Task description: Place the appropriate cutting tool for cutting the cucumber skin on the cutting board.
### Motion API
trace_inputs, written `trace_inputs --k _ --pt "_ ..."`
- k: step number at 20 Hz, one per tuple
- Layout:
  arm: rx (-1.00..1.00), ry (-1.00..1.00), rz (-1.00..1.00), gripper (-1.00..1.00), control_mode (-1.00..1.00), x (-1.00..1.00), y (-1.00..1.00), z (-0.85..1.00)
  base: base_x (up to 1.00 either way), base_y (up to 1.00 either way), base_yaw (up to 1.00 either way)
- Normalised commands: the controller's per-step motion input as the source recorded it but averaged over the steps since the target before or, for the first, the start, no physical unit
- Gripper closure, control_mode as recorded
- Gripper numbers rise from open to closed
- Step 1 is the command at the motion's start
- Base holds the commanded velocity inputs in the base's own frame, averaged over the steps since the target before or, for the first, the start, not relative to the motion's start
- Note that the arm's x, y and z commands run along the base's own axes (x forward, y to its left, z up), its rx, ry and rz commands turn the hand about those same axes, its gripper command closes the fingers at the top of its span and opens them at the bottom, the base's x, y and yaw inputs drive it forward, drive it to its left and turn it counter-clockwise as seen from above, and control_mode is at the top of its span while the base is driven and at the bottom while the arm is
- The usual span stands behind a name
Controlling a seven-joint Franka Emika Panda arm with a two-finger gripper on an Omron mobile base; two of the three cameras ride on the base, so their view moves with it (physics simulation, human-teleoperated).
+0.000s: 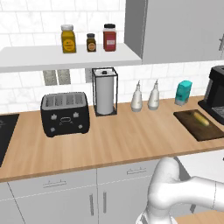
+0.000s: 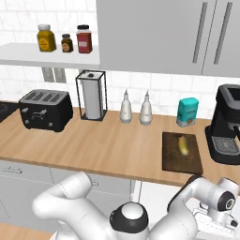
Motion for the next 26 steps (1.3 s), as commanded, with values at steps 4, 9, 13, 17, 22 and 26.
trace_inputs --k 4,9,13,17,22,26 --pt "0.0 0.15 0.06 -1.0 -1.0 -0.54 0.31 0.0 0.0 0.0 0.0" --pt "0.0 0.19 0.09 -1.0 -1.0 -0.41 0.27 0.14 0.0 0.0 0.0" --pt "0.02 0.05 0.07 -1.0 -1.0 0.08 -0.07 0.49 0.0 0.0 0.0" --pt "0.11 -0.01 0.1 -1.0 -1.0 0.5 -0.47 0.39 0.0 0.0 0.0" --pt "0.14 -0.08 0.06 -1.0 -1.0 0.49 -0.48 0.08 0.0 0.0 0.0" --pt "0.13 -0.15 0.01 -1.0 -1.0 0.4 -0.18 -0.09 0.0 0.0 0.0"
